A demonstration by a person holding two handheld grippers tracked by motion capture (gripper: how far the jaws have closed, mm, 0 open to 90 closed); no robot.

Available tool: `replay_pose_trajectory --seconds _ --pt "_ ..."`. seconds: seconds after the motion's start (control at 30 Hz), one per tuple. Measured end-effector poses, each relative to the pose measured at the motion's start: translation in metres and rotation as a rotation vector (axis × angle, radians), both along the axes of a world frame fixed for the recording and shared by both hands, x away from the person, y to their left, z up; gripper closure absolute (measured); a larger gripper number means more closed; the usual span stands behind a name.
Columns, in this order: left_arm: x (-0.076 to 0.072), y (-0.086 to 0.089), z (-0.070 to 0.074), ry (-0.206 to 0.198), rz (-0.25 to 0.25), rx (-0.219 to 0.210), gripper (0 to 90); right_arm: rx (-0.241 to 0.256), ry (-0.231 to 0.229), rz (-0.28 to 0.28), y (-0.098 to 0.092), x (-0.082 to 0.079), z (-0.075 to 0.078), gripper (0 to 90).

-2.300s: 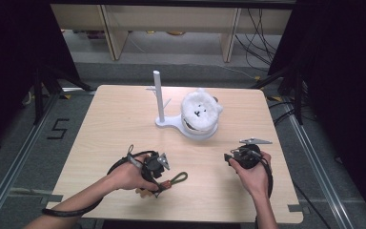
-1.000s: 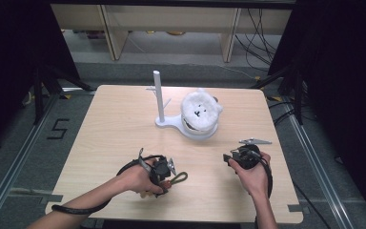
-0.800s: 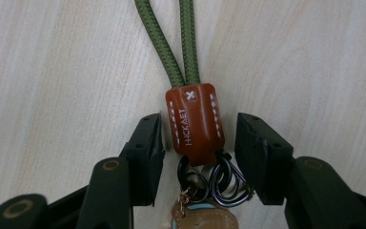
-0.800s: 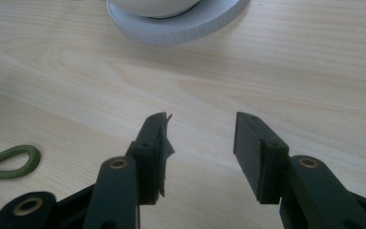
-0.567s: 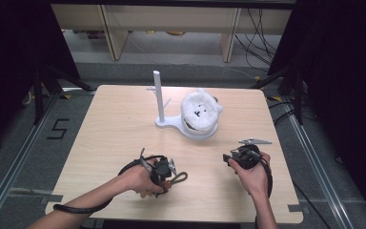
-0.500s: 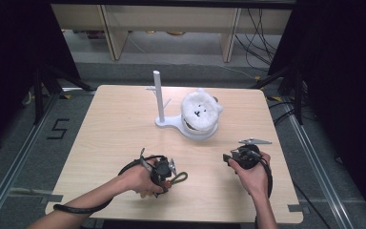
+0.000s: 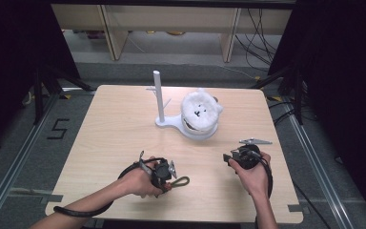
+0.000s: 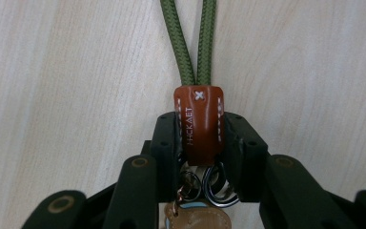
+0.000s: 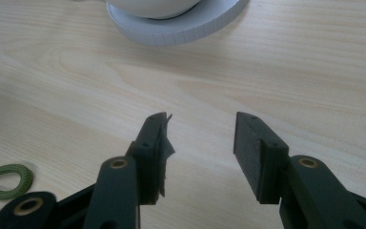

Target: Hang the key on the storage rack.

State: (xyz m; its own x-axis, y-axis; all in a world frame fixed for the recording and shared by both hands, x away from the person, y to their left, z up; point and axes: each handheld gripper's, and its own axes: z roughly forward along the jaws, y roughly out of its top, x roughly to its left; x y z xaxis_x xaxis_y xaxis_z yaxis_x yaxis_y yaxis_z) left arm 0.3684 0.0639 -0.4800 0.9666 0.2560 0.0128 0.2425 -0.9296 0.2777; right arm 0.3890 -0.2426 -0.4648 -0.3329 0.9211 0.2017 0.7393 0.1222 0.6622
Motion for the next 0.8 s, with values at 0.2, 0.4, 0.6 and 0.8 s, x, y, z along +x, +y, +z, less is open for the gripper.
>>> replay_pose_trajectory --seconds 0.2,0.4,0.6,0.8 --pt "-0.002 0.002 0.000 -0.011 0.010 -0.010 68.1 -0.002 -0.017 0.010 -0.001 0.001 -0.001 56.2" --pt "-0.003 0.007 0.001 -0.013 0.034 -0.038 68.2 -0.002 -0.020 0.009 -0.001 0.001 -0.001 56.2" --pt "-0.003 0.018 0.009 -0.040 0.076 -0.117 68.2 0.004 -0.002 0.002 -0.002 0.000 0.000 56.2" --pt "-0.001 0.026 0.016 -0.061 0.113 -0.180 68.3 -0.004 -0.035 0.014 -0.003 0.002 -0.001 56.2"
